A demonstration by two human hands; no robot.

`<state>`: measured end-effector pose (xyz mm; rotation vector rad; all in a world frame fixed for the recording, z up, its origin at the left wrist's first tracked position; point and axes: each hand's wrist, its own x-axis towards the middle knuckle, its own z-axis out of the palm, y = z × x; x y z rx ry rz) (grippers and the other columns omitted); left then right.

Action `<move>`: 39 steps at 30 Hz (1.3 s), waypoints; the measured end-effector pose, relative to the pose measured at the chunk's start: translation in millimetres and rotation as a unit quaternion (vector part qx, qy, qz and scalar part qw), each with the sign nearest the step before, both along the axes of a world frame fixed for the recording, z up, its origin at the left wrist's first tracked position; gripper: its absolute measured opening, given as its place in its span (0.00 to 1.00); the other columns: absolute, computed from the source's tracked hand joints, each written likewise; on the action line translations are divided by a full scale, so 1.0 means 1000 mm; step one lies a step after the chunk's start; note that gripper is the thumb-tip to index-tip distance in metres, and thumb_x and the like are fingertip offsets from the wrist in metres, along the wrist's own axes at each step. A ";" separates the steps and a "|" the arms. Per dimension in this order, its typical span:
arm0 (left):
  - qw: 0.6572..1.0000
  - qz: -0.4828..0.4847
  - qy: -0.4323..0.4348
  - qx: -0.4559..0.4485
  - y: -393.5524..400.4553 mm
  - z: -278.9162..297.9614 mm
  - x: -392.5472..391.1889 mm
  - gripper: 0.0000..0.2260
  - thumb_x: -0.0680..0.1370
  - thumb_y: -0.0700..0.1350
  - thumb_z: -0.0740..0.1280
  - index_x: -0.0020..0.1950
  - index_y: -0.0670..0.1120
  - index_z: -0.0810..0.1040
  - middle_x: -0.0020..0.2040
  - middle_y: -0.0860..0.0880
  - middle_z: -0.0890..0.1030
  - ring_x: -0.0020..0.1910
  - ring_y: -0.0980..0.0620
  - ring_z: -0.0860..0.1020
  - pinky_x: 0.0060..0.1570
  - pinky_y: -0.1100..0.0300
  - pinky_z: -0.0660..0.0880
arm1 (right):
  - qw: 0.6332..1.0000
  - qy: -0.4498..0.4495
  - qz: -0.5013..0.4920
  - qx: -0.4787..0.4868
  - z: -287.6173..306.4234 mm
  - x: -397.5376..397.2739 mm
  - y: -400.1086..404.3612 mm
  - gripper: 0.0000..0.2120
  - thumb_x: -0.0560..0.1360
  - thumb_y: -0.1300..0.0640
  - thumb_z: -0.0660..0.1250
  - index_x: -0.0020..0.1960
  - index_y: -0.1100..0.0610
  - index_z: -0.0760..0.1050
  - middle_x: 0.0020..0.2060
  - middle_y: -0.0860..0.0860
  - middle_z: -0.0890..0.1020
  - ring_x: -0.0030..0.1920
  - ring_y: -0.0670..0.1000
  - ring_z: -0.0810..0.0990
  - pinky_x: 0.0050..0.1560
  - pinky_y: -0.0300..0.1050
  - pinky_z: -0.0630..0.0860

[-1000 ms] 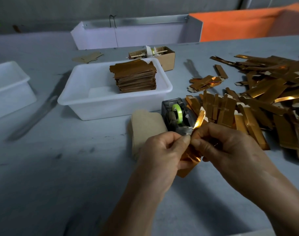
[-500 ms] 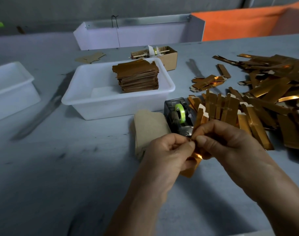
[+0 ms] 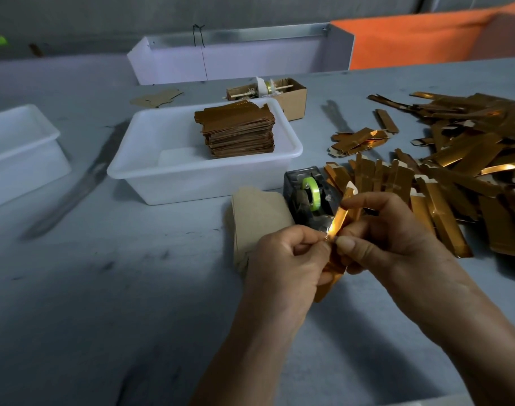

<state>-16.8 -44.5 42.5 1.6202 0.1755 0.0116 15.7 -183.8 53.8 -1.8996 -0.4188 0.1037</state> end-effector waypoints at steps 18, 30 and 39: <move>0.999 0.044 -0.004 0.005 -0.007 -0.013 0.000 0.12 0.79 0.48 0.66 0.40 0.45 0.82 0.37 0.46 0.84 0.39 0.47 0.84 0.45 0.46 0.82 | 0.979 -0.075 -0.059 -0.178 0.006 -0.008 0.006 0.15 0.70 0.53 0.69 0.46 0.42 0.63 0.36 0.42 0.78 0.39 0.39 0.78 0.34 0.30 0.72; 0.994 0.092 -0.062 0.007 -0.022 -0.008 -0.011 0.12 0.79 0.48 0.64 0.40 0.47 0.82 0.34 0.50 0.83 0.36 0.54 0.82 0.39 0.59 0.81 | 0.932 -0.158 -0.113 -0.306 0.018 -0.014 0.011 0.18 0.68 0.48 0.69 0.53 0.51 0.66 0.34 0.43 0.73 0.34 0.45 0.75 0.33 0.36 0.73; 0.991 0.095 -0.047 -0.079 -0.014 0.003 -0.012 0.07 0.78 0.48 0.65 0.45 0.48 0.82 0.41 0.53 0.86 0.39 0.55 0.84 0.40 0.64 0.80 | 0.990 0.030 -0.091 -0.104 0.009 -0.004 -0.018 0.18 0.59 0.40 0.63 0.45 0.47 0.72 0.36 0.48 0.80 0.37 0.45 0.80 0.39 0.42 0.77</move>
